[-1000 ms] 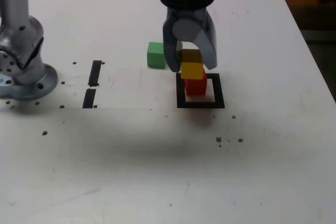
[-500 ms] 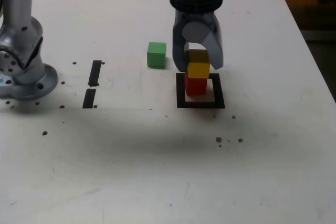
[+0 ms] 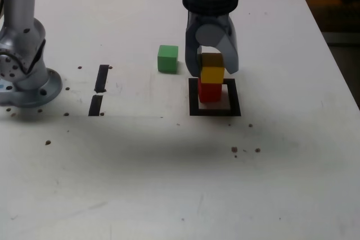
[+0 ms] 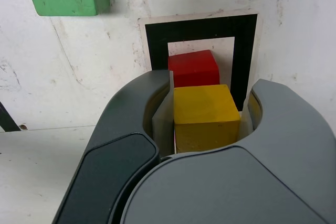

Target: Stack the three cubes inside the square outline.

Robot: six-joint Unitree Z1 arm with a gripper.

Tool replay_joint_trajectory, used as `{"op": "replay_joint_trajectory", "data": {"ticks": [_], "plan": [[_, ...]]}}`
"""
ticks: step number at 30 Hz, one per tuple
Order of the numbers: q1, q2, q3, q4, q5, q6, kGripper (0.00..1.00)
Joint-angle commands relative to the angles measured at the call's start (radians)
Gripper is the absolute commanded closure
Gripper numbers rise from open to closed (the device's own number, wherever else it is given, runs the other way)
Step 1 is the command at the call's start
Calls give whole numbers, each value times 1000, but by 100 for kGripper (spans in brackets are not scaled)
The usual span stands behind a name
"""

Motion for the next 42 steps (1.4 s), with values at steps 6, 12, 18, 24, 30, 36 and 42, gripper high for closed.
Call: {"op": "replay_joint_trajectory", "data": {"ticks": [6, 12, 18, 24, 30, 36, 42], "plan": [[4, -4, 15, -25, -9, 8, 24], [4, -7, 30, -50, -20, 23, 11], [4, -26, 37, -67, -9, 27, 6], [4, -91, 44, -68, 32, 27, 6], [6, -177, 80, -57, 65, 28, 5], [25, -247, 128, -32, 85, 54, 2], [63, -286, 152, 29, 112, 102, 0]]}}
